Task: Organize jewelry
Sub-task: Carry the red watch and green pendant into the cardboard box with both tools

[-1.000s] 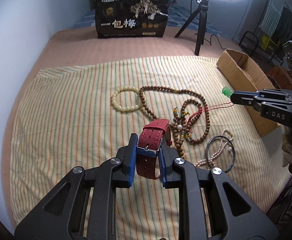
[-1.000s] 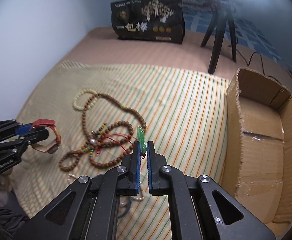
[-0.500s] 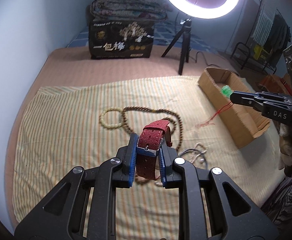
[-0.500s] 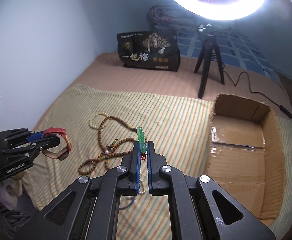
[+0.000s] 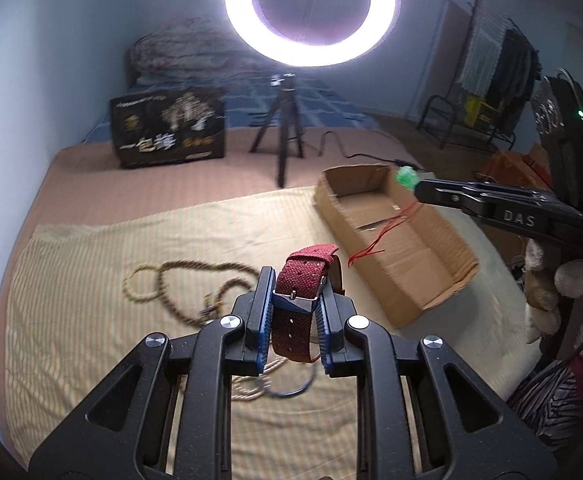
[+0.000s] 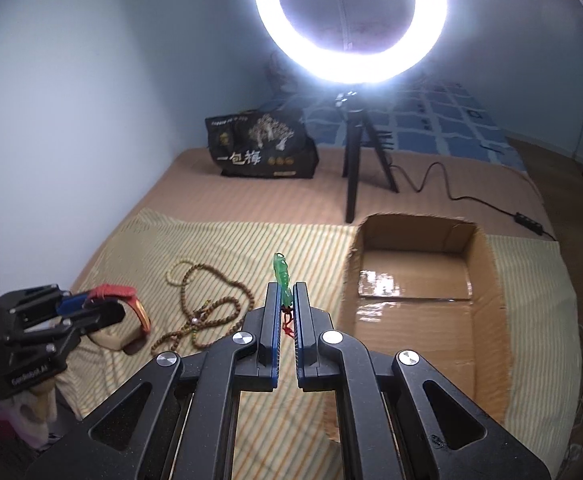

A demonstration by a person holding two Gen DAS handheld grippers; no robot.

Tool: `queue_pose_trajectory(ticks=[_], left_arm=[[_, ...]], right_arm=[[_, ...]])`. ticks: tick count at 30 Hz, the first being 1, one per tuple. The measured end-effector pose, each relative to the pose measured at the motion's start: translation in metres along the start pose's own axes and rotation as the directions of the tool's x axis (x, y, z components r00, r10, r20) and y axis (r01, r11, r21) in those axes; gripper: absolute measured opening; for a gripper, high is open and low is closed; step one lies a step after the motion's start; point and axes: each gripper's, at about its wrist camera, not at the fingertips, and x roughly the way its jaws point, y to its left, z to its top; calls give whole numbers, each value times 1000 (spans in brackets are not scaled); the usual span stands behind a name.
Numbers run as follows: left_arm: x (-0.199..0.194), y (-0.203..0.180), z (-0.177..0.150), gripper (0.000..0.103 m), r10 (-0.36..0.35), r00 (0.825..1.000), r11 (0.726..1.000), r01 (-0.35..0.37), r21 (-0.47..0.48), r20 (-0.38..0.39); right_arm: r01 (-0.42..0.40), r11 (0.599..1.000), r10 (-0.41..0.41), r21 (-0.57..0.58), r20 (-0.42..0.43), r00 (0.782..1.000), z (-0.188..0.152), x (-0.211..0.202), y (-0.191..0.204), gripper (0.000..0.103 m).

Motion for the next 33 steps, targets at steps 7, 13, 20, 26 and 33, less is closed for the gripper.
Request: queue_pose_trajectory(ticks=[7,13,20,26,33], left_arm=[[15,-45,10,18,-52,999,997,51,53,10],[39,-75,15,18,-79,997,993,80,84,-11],[68,-93,21,18,-92,995,991,94,93,-29],[96,-101,24,18,-94,994,993,98,72,-59],[121,-106,26,18,-77,994,995,82,65,-80]], right_arm=[[43,998,-45,44,24,999,1,-14,-28,4],[93,992,-94,84,15,995,-2,-17,-58,4],[141,983,-142,116,-4,990,-8,-19,-86,4],[177,974,-174,141,-33,984,-16,-15,-107,4],[210,965,-199,159,-84,976,-27,-3,-126,4]])
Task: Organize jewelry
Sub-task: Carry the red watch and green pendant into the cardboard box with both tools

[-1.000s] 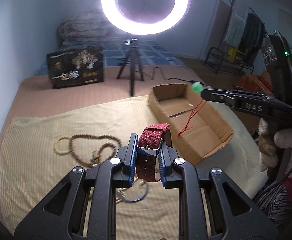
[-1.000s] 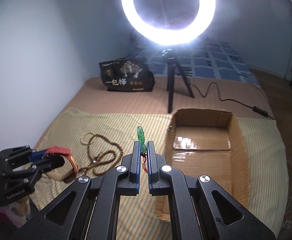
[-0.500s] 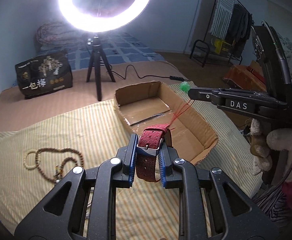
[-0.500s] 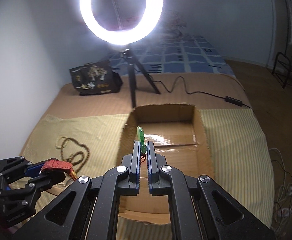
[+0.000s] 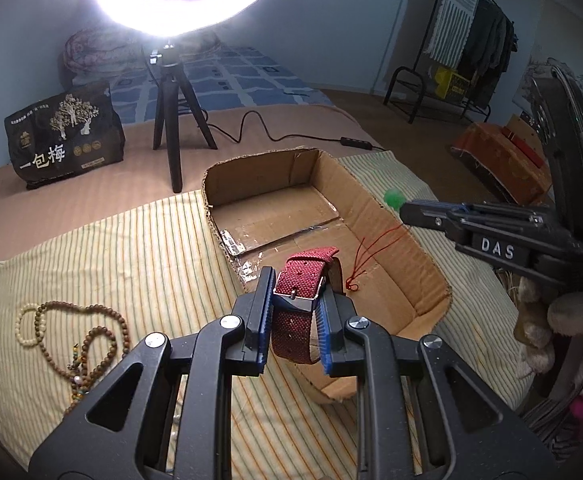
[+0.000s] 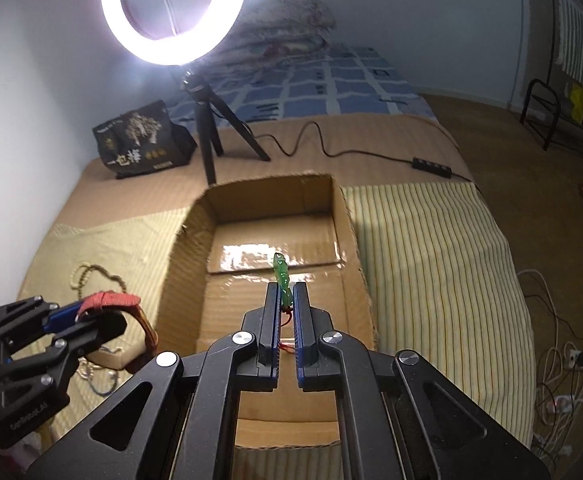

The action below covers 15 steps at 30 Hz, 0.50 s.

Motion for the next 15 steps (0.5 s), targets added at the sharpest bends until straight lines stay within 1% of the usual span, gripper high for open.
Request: queue_pose_trajectory(ticks=[8,15], left_arm=[[22,4,1,18,12,999,1000,-12,-21,-36],[25,4,3,18,17,999,1000,-18,-23,-41]], right_arm=[[8,1000,-7,26,-62,998,-7,21,-10,4],[18,999,-15,37,-88,996,-11,30,-13,4]])
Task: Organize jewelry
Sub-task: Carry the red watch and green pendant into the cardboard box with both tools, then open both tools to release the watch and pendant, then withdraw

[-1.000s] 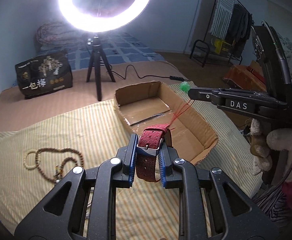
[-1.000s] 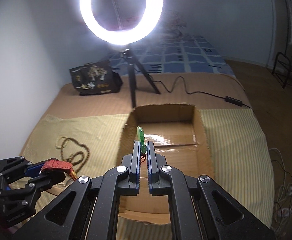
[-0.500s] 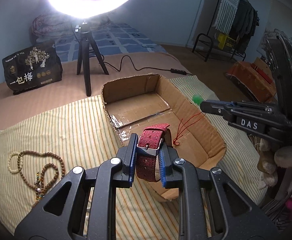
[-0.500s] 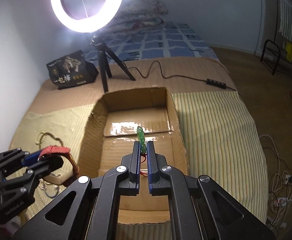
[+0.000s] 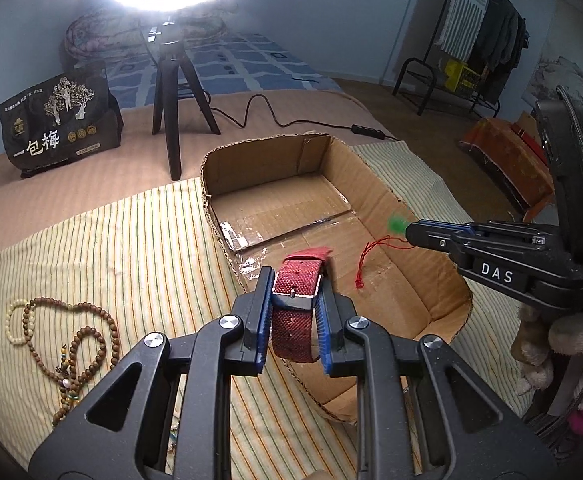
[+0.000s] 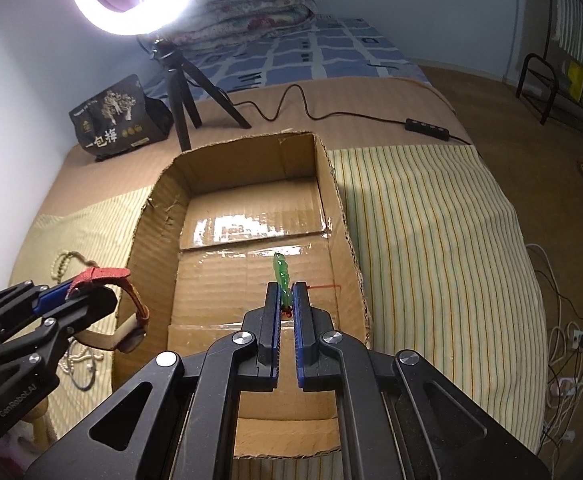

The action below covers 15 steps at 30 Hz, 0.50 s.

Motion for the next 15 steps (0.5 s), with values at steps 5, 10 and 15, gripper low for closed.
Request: queue_pose_trajectory(ticks=[5,10,15], left_arm=[[-2,-1,0,38,6,1000,1000,-6,4,12],[-6,-2,-1,38,14,1000,1000,-14,16,20],[-13,-3,-4,38,20,999,999,-21,30,29]], right_arm=[[28,1000,-28,8,-7,1000,0,2,0,20],[47,999,-47,15,18,999,1,-4,-1,33],[45,999,-45,11,31,998,2,-10,2,33]])
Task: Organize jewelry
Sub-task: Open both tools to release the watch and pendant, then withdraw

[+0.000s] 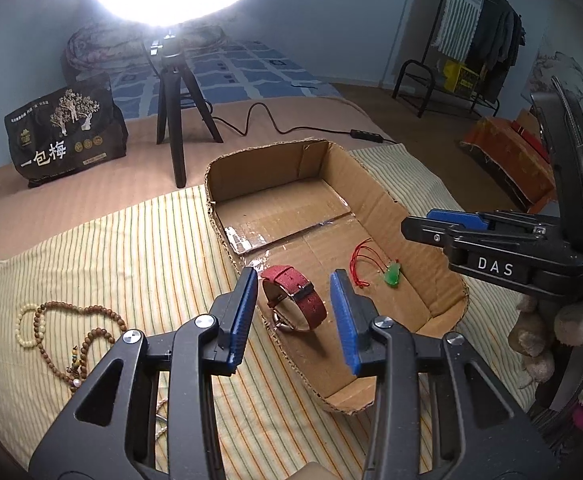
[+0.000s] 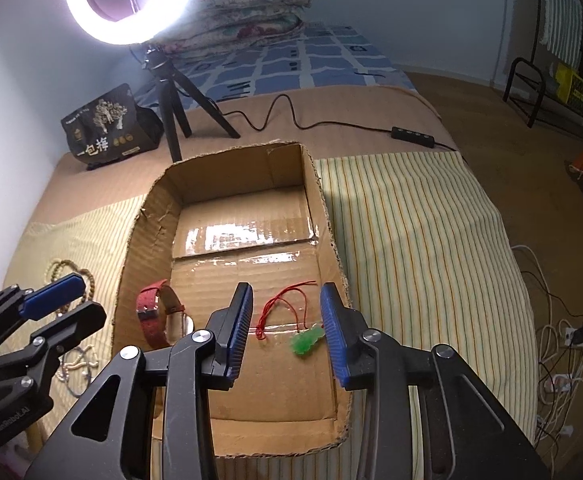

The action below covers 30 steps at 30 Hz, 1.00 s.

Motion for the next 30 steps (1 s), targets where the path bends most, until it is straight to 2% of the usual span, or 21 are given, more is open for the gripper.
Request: queue_pose_trajectory(ticks=[18,22,27,30], left_arm=[[-49,15,-9,38,40,996,999,-40,-1,75],[-64,24,-11,38,61,994,998,-61,-7,94],[-81,35,-18,38,95,989,995,-95,-1,117],[-92,46,-22,38,110,986,994,-109,-11,122]], right_arm=[[-13,998,16,-56,57,998,-2,-23,33,35],[-24,997,30,-78,79,996,-1,-29,45,44],[-44,994,55,-105,98,994,1,-35,62,45],[-49,989,64,-137,111,992,1,-39,77,54]])
